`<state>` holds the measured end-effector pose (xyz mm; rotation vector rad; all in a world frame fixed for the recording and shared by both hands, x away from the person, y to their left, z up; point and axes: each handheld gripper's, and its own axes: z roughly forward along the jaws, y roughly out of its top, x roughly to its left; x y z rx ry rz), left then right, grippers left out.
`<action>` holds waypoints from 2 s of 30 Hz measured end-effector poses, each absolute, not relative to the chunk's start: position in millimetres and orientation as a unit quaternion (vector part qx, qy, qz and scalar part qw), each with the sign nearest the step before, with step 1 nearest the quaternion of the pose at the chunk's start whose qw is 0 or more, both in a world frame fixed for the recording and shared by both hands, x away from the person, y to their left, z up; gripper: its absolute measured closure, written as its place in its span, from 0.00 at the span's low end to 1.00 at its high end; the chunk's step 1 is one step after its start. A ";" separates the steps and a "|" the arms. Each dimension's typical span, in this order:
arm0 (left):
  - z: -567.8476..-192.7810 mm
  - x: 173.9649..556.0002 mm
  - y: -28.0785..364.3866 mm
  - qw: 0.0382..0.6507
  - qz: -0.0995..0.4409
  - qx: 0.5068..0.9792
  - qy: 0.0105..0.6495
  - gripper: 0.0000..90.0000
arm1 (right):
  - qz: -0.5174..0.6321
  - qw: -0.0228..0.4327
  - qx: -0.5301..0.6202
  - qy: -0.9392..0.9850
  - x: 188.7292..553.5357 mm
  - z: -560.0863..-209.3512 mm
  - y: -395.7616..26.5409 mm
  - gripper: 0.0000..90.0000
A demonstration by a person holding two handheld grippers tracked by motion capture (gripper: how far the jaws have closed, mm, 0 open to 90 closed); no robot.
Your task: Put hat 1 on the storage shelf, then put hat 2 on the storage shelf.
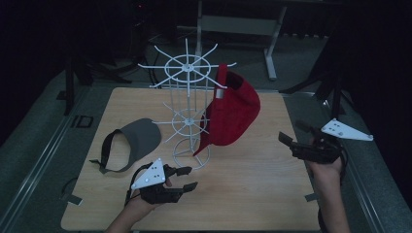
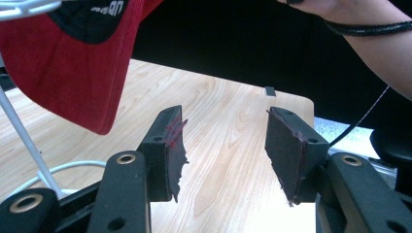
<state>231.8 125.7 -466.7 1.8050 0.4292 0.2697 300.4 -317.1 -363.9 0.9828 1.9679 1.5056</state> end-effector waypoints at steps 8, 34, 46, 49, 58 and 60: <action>-470.5 231.7 129.5 0.591 0.115 0.775 0.192 0.55 | 0.529 0.233 0.371 0.727 300.2 -403.5 -324.6 0.20; -493.4 226.5 149.4 0.588 0.116 0.769 0.222 0.55 | 0.463 0.280 0.455 0.707 279.2 -512.2 -353.9 0.21; -509.7 223.9 185.5 0.579 0.138 0.758 0.267 0.55 | 0.446 0.305 0.466 0.701 270.7 -527.1 -366.0 0.21; -511.2 222.8 197.7 0.574 0.152 0.753 0.282 0.56 | 0.447 0.312 0.472 0.693 269.1 -528.7 -367.5 0.21; -521.4 215.6 241.7 0.552 0.205 0.736 0.333 0.56 | 0.457 0.324 0.501 0.659 265.1 -541.6 -373.8 0.21; -523.2 214.2 253.6 0.544 0.216 0.732 0.349 0.56 | 0.457 0.320 0.504 0.659 265.7 -545.8 -374.1 0.21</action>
